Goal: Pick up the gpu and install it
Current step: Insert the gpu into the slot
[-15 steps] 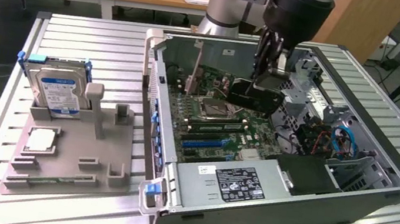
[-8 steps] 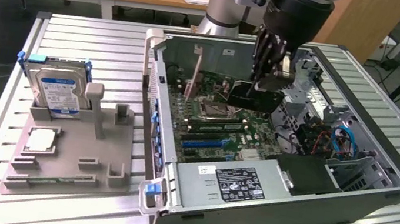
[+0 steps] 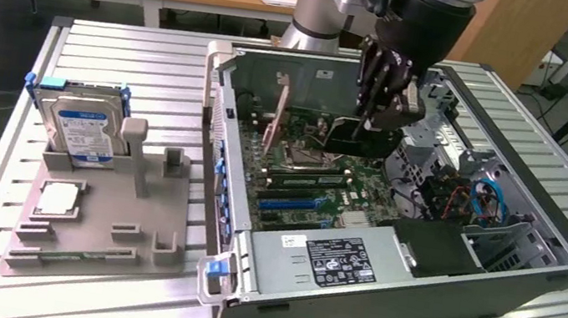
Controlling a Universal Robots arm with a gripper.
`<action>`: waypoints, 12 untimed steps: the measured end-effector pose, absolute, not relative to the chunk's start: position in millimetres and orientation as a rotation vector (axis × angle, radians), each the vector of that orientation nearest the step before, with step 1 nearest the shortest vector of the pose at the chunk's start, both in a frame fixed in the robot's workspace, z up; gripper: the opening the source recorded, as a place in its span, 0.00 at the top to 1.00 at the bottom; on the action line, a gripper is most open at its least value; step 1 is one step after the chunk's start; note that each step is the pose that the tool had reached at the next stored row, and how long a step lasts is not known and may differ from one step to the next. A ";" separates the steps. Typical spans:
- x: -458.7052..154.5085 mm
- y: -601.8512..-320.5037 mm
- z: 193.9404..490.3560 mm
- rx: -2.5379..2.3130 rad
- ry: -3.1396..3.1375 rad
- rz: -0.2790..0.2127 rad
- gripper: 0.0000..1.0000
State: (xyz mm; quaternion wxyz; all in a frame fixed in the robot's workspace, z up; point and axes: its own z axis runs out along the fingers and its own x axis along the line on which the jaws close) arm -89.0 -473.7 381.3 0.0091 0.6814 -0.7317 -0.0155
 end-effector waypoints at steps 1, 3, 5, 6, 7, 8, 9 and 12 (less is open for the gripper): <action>-88.9 -473.7 381.3 2.131 -2.283 -0.048 0.74; -89.0 -473.6 380.3 2.132 -2.284 -0.048 0.74; -88.9 -473.4 376.8 2.132 -2.283 -0.048 0.74; -88.9 -473.2 375.0 2.134 -2.281 -0.048 0.74; -89.0 -472.9 373.3 2.136 -2.279 -0.048 0.74; -89.0 -472.3 371.3 2.141 -2.274 -0.047 0.74; -89.0 -471.9 369.5 2.149 -2.267 -0.047 0.74; -88.9 -471.8 364.4 2.162 -2.254 -0.044 0.74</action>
